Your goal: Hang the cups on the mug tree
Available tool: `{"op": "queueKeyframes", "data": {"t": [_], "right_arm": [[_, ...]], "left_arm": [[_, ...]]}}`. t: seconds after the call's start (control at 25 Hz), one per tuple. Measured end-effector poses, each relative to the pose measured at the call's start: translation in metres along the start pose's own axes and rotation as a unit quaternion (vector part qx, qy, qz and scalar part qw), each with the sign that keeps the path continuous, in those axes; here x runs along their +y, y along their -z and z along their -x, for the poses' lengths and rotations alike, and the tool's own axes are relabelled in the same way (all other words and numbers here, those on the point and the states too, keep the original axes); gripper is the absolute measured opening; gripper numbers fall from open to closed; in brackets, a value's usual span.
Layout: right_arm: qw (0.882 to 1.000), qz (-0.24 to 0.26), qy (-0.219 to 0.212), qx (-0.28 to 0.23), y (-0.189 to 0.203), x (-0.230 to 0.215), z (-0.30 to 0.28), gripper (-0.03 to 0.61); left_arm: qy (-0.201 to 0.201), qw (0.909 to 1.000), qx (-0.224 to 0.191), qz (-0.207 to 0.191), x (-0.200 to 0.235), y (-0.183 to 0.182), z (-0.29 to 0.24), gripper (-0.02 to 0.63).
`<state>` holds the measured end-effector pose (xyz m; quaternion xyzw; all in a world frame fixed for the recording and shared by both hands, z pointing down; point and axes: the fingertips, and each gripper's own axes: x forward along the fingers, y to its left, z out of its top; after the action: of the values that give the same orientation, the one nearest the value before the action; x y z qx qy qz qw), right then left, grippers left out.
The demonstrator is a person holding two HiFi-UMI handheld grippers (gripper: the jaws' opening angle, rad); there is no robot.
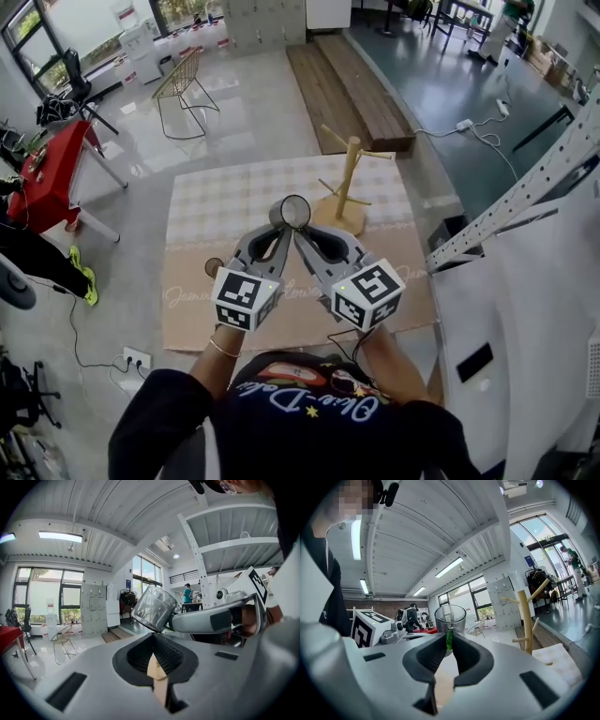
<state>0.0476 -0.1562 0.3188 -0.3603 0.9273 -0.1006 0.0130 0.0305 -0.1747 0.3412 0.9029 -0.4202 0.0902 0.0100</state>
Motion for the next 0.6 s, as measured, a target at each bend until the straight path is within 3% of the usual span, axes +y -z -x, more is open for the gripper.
{"op": "queueKeyframes", "data": {"t": [0.6], "right_arm": [[0.998,-0.044,0.015,-0.038,-0.021,-0.012,-0.023,0.049]], "left_arm": [[0.013,0.9998,-0.006,-0.015,0.025,-0.020,-0.012,0.008]]}}
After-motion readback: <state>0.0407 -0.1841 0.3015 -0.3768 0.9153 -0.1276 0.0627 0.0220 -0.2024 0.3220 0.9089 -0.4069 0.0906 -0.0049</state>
